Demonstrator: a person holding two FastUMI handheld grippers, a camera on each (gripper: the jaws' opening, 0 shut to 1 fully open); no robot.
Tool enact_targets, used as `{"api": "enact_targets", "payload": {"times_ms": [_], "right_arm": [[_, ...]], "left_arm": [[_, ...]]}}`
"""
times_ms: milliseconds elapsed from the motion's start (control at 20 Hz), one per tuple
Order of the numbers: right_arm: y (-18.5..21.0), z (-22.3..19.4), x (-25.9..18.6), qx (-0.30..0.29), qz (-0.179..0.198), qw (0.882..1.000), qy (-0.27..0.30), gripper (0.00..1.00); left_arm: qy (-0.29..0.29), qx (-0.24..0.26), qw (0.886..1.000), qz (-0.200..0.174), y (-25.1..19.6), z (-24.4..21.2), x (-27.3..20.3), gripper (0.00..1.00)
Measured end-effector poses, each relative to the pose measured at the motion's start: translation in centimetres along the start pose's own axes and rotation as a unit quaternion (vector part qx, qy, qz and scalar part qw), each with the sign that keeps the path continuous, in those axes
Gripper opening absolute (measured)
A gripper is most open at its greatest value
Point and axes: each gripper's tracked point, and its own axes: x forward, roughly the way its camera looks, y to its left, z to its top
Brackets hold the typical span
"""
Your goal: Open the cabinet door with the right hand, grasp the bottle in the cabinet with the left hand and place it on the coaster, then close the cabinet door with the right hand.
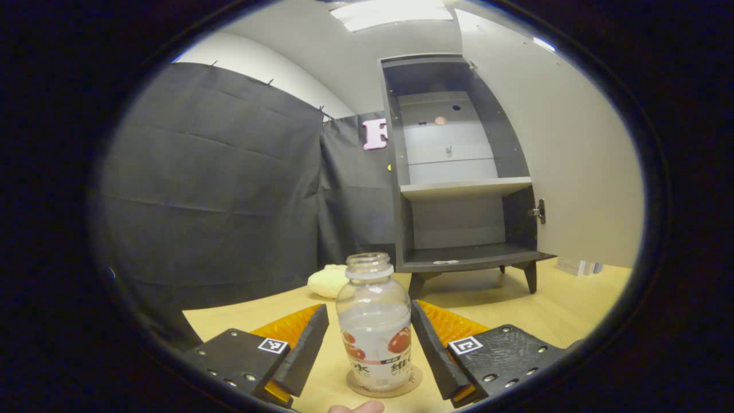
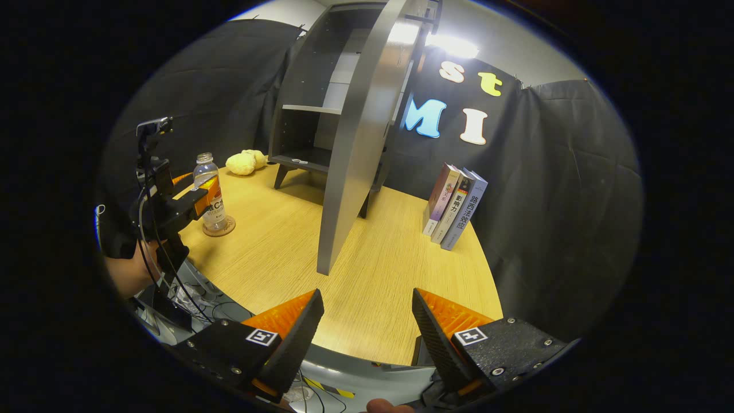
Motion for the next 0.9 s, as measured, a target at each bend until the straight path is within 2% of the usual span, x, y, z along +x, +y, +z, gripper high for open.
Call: {"api": "enact_targets", "payload": {"times_ms": [250, 400, 600, 650, 800, 900], "right_arm": [[-0.4, 0.6, -0.3, 0.026, -0.008, 1.0, -0.01, 0.96], [-1.5, 1.5, -0.4, 0.043, -0.016, 0.999, -0.021, 0.96], [-3.1, 2.8, -0.5, 0.063, -0.027, 0.997, -0.037, 0.96], [-3.7, 3.1, -0.6, 0.073, -0.031, 0.996, -0.04, 0.96], [-6.1, 6.1, -1.0, 0.107, -0.043, 0.991, -0.062, 0.96], [-8.4, 9.8, -1.8, 0.122, -0.052, 0.986, -0.096, 0.96]], "left_arm": [[-0.031, -0.002, 0.999, -0.019, -0.6, 6.2, -0.4, 0.86], [-0.054, 0.006, 0.998, -0.03, -0.9, 11.6, -1.3, 0.88], [-0.056, 0.026, 0.997, -0.046, -1.2, 17.8, -1.2, 0.86], [-0.06, 0.028, 0.997, -0.048, -1.1, 19.9, -1.4, 0.88], [-0.067, 0.051, 0.995, -0.049, -0.7, 26.1, -1.7, 0.85], [-0.072, 0.059, 0.994, -0.061, -1.7, 30.0, -2.2, 0.88]]}}
